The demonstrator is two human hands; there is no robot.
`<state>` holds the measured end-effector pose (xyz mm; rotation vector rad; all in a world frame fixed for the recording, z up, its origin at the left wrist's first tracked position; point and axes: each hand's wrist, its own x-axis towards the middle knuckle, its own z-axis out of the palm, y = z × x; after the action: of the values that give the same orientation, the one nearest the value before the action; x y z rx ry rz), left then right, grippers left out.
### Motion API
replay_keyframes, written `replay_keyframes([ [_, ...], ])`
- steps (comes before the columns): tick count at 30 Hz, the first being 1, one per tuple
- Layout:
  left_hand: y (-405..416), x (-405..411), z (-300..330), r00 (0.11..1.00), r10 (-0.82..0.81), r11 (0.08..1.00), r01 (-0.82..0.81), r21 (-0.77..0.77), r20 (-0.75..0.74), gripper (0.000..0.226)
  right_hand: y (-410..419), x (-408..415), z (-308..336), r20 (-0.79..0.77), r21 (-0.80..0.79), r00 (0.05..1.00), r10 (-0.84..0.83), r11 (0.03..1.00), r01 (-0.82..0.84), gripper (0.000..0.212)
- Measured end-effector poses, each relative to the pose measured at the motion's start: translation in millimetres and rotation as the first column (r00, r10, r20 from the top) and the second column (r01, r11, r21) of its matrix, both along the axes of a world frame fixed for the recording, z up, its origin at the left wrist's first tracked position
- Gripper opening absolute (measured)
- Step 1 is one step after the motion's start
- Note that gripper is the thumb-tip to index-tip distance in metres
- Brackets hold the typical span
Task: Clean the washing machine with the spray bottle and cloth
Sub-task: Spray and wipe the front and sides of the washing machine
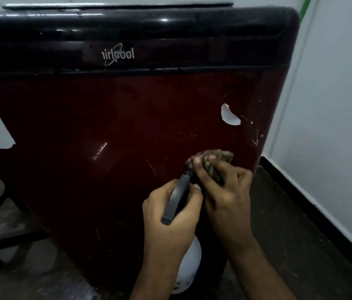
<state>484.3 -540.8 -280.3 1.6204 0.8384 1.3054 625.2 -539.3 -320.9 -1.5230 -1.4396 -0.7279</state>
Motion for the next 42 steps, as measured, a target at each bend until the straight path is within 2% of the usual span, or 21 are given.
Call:
replay_keyframes([
  [3,-5,-3,8,1.000,0.003,1.000,-0.003,-0.016,0.001,0.039,-6,5,6,-0.096,0.032,0.994,-0.048,0.998,0.051,0.062],
  [6,-7,-4,14,1.000,0.011,1.000,-0.011,-0.018,0.011,0.041,11,-2,51,-0.173,0.145,0.982,-0.076,0.984,0.102,0.059],
  [8,-6,-7,18,1.000,0.013,1.000,-0.013,-0.012,0.015,0.040,22,-17,65,-0.075,0.135,0.995,-0.070,0.988,0.080,0.056],
  [11,-6,-10,26,0.999,0.016,1.000,-0.016,-0.005,0.033,0.034,16,-19,43,0.117,-0.003,0.993,-0.019,1.000,0.020,0.058],
  [13,-6,-13,30,0.999,0.022,1.000,-0.022,0.004,0.040,0.035,1,-2,20,0.142,-0.054,0.990,-0.024,0.998,0.032,0.055],
  [16,-7,-14,31,0.999,0.036,0.999,-0.036,0.010,0.031,0.039,-10,17,22,-0.016,-0.007,0.994,-0.113,0.994,0.112,0.064],
  [18,-9,-11,28,0.999,0.028,1.000,-0.028,-0.004,0.021,0.039,-4,14,37,-0.149,0.049,0.980,-0.129,0.989,0.137,0.062],
  [19,-10,-10,27,1.000,0.019,1.000,-0.019,-0.018,0.021,0.038,1,10,43,-0.157,0.061,0.982,-0.108,0.991,0.118,0.059],
  [22,-16,-7,26,0.999,-0.025,0.998,0.027,-0.059,0.027,0.035,1,11,36,0.096,-0.011,0.995,-0.035,0.999,0.036,0.047],
  [24,-19,-5,29,0.997,-0.061,0.995,0.064,-0.077,0.043,0.035,-15,25,18,0.142,-0.071,0.990,-0.019,0.997,0.030,0.042],
  [26,-21,-1,33,0.995,-0.078,0.994,0.082,-0.078,0.055,0.034,-28,40,11,0.008,-0.042,0.998,-0.065,0.997,0.065,0.042],
  [29,-24,9,38,0.994,-0.102,0.992,0.105,-0.067,0.049,0.034,-24,55,38,-0.232,0.051,0.959,-0.163,0.983,0.179,0.048],
  [30,-24,12,39,0.993,-0.110,0.992,0.113,-0.063,0.047,0.034,-19,56,49,-0.227,0.067,0.958,-0.178,0.978,0.197,0.048],
  [34,-27,27,49,0.987,-0.148,0.987,0.151,-0.055,0.062,0.032,-24,57,46,0.041,-0.021,0.991,-0.131,0.991,0.132,0.043],
  [36,-29,32,55,0.983,-0.171,0.983,0.174,-0.049,0.071,0.033,-34,68,45,-0.041,-0.031,0.991,-0.129,0.991,0.127,0.045],
  [38,-31,37,59,0.981,-0.182,0.982,0.186,-0.044,0.073,0.034,-32,79,61,-0.181,0.027,0.974,-0.134,0.990,0.141,0.048],
  [39,-31,39,59,0.980,-0.184,0.982,0.187,-0.039,0.071,0.034,-29,78,75,-0.194,0.053,0.971,-0.141,0.987,0.154,0.048],
  [42,-33,43,60,0.979,-0.190,0.980,0.193,-0.039,0.074,0.032,-19,63,91,-0.042,0.049,0.991,-0.129,0.990,0.131,0.042],
])
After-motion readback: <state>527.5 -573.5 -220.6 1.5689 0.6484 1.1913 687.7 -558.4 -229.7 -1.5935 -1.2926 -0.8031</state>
